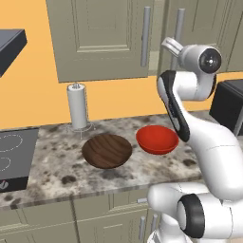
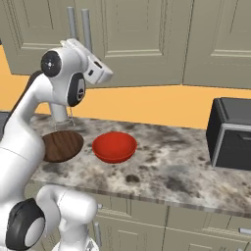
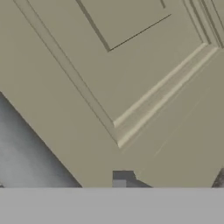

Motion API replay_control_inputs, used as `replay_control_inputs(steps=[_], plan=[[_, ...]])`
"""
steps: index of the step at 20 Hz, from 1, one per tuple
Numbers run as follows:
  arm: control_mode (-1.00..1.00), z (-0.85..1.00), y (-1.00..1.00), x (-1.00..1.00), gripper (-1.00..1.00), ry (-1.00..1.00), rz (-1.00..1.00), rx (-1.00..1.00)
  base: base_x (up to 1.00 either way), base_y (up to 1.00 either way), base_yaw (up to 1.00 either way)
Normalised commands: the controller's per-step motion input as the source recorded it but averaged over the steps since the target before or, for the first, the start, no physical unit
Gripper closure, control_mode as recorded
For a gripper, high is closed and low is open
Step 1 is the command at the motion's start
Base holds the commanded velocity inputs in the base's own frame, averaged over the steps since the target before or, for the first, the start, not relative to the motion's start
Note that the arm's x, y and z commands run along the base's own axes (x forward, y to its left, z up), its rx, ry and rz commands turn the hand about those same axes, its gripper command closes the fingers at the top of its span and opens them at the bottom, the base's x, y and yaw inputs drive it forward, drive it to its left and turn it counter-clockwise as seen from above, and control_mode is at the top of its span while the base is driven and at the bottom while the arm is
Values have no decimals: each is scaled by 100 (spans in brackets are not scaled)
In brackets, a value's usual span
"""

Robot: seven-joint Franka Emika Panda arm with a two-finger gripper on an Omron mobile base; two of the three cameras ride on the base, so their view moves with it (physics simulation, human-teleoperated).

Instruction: Open the cabinet. Pick the bowls from the counter and place them in the cabinet. Then close the cabinet.

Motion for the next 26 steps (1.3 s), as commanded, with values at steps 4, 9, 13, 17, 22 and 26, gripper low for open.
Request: replay_control_inputs(steps=[4, 9, 13, 17, 22, 26], plan=[[-100, -29, -100, -7, 100, -16, 0, 19, 0, 0, 0], [-100, 5, -100, -42, 100, 0, 0, 13, 0, 0, 0], [-100, 20, -100, -91, 100, 9, 0, 14, 0, 0, 0], [-100, 12, -100, -100, 100, 18, 0, 20, 0, 0, 0], [-100, 6, -100, -99, 100, 18, 0, 24, 0, 0, 0], [-100, -69, -100, -12, 100, -34, 4, 35, 0, 0, 0]])
